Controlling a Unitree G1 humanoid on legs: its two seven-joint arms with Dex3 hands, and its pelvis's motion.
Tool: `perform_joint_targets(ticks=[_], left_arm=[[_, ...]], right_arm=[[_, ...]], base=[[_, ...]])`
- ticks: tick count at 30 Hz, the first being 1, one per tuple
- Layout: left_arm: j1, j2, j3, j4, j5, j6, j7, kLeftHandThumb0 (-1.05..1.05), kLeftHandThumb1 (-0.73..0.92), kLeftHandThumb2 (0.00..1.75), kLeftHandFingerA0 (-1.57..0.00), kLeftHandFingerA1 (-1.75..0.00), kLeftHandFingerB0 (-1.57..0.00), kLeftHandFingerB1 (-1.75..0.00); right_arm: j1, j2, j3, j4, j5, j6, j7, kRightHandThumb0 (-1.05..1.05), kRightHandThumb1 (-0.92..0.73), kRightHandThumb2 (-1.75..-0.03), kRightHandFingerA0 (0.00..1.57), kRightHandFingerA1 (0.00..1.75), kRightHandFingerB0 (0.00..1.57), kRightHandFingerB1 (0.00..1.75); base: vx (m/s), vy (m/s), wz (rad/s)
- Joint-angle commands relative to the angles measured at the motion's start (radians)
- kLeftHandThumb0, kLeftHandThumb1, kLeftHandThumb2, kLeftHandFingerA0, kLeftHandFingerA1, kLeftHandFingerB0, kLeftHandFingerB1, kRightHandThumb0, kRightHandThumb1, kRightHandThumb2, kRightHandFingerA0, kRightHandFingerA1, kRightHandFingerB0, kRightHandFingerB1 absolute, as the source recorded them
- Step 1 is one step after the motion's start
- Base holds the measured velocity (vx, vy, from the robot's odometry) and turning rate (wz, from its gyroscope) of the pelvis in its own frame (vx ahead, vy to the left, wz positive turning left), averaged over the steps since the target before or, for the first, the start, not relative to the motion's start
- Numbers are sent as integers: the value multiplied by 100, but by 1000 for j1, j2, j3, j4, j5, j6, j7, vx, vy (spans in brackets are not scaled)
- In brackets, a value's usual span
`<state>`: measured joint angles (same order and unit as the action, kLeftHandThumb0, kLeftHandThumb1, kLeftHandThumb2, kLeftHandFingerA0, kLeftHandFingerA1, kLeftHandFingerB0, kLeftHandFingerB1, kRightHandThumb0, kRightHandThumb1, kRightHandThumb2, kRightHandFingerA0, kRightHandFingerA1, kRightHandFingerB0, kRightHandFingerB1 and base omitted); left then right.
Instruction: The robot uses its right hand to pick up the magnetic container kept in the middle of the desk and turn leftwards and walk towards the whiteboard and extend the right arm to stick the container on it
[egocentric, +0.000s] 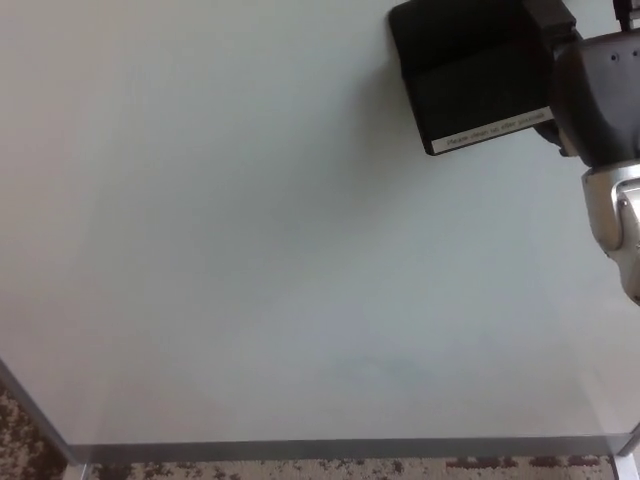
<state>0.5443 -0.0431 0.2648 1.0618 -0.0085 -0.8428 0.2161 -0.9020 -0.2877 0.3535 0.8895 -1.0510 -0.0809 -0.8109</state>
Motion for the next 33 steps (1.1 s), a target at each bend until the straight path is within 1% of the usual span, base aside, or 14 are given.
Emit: perform_joint_targets(ticks=[1, 3, 8, 9, 13, 14, 15, 23, 25, 29, 30, 31, 32, 33], left_arm=[[8, 17, 17, 21, -12, -78, 9, 12, 59, 104, -107, -99, -92, -93], [22, 15, 18, 8, -14, -91, 6, 15, 59, 104, -107, -99, -92, -93], [15, 23, 14, 24, 2, -81, 29, 11, 66, 92, -107, -93, -92, -90], [12, 22, 18, 32, -4, -79, 26, 13, 64, 92, -106, -92, -93, -90], [15, 16, 22, 32, -11, -82, 23, 12, 66, 86, -107, -93, -94, -89], [18, 12, 21, 26, -11, -88, 24, 11, 65, 87, -109, -94, -95, -90], [20, 10, 21, 24, -11, -91, 24, 11, 65, 87, -109, -94, -95, -90], [12, 26, 27, 66, -15, -68, 24, 11, 67, 89, -101, -95, -90, -89], [12, 26, 30, 78, -22, -71, 15, 11, 68, 89, -101, -95, -91, -89], [-5, 33, 38, 111, -31, -64, 5, 12, 69, 90, -101, -93, -91, -87], [-12, 39, 40, 125, -32, -57, 2, 12, 69, 87, -102, -88, -89, -83], [-14, 40, 41, 129, -33, -55, 1, 12, 69, 87, -102, -88, -89, -83], [-18, 43, 41, 136, -31, -52, 2, 13, 68, 90, -103, -88, -90, -83], [-22, 47, 41, 144, -29, -51, 5, 13, 68, 90, -103, -88, -90, -83]], right_arm=[[-47, 32, 71, 76, -25, 335, 409, -36, -59, -57, 36, 63, 48, 38], [-43, 38, 101, 83, -49, 367, 436, -28, -57, -65, 10, 40, 26, 37], [-44, 35, 136, 83, -64, 402, 491, -32, -57, -71, 6, 18, 9, 41], [-57, 39, 160, 100, -86, 431, 535, -40, -67, -60, 0, 18, 5, 30], [-78, 41, 193, 122, -103, 451, 576, -32, -66, -59, 0, 21, 9, 34], [-85, 41, 197, 130, -102, 454, 585, -29, -52, -80, 0, 15, 7, 42], [-87, 41, 200, 132, -101, 456, 589, -29, -52, -80, 0, 15, 7, 42], [-138, 35, 242, 159, -120, 484, 668, -43, -59, -79, 0, 0, 4, 25], [-145, 38, 246, 165, -118, 491, 668, -38, -70, -59, 0, 1, 2, 31], [-179, 43, 260, 190, -132, 535, 663, -47, -56, -82, 0, 10, 3, 22], [-195, 38, 266, 198, -139, 534, 655, -38, -69, -59, 0, 9, 3, 28], [-199, 36, 268, 200, -140, 534, 653, -38, -69, -59, 0, 9, 3, 28], [-194, 28, 251, 189, -125, 511, 580, -39, -65, -59, 19, 58, 32, 40], [-186, 18, 229, 174, -105, 483, 491, -39, -65, -59, 19, 58, 32, 40]], base=[[0, 0, 0], [0, 0, 0], [0, 0, 0], [0, 0, 0], [0, 0, 0], [0, 0, 0], [0, 0, 0], [0, 0, 0], [0, 0, 0], [0, 0, 0], [0, 0, 0], [0, 0, 0], [0, 0, 0], [0, 0, 0]])
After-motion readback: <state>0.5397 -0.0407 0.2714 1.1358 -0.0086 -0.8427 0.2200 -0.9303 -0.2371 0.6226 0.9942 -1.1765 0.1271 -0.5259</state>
